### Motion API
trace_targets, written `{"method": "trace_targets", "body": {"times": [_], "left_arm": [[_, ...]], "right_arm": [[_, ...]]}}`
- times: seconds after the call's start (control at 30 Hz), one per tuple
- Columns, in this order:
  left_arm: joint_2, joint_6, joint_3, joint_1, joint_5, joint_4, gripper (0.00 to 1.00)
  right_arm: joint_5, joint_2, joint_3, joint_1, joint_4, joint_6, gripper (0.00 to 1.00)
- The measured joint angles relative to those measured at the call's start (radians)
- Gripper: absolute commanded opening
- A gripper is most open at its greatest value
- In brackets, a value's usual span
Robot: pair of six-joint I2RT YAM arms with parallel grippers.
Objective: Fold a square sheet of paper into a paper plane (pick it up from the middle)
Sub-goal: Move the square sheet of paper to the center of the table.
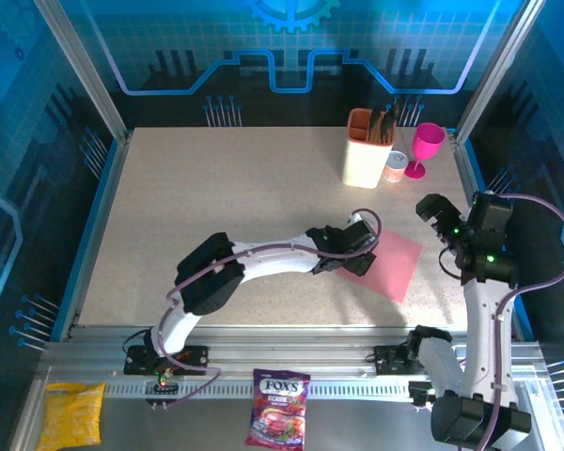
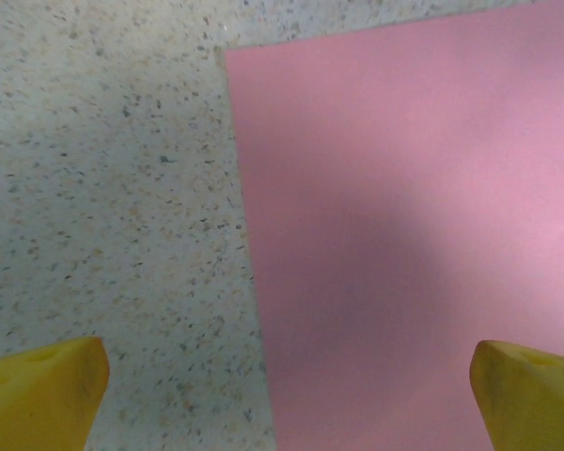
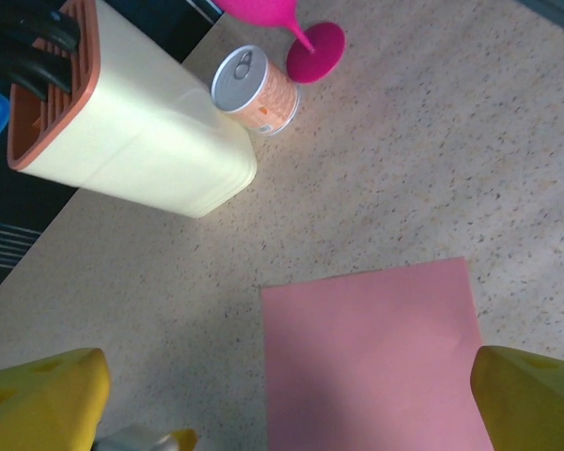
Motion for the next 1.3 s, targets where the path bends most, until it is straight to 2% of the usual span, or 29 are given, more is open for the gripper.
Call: {"method": "trace_targets", "body": {"times": [0.33, 0.7, 0.87, 1.07, 1.2, 1.3], "left_arm": [[0.143, 0.009, 0.11, 0.007, -0.019, -0.077, 1.0], [0.148, -0.004, 0.092, 0.047, -0.037, -0.067, 1.0], [0.087, -0.028, -0.021, 0.08, -0.043, -0.01, 1.0], [-0.055, -0.037, -0.247, 0.124, -0.078, 0.044, 1.0], [-0.159, -0.056, -0.402, 0.155, -0.092, 0.071, 1.0], [-0.227, -0.074, -0.503, 0.182, -0.1, 0.088, 1.0]], "right_arm": [[-0.141, -0.063, -0.024, 0.0, -0.01, -0.004, 0.99], [-0.301, -0.084, 0.006, 0.0, -0.036, 0.002, 0.99], [-0.35, -0.09, 0.011, 0.0, -0.031, 0.018, 0.99], [-0.366, -0.085, -0.005, 0.032, -0.005, 0.031, 0.99], [-0.333, -0.084, -0.062, 0.142, 0.034, 0.043, 1.0], [-0.268, -0.08, -0.118, 0.277, 0.061, 0.06, 1.0]]}}
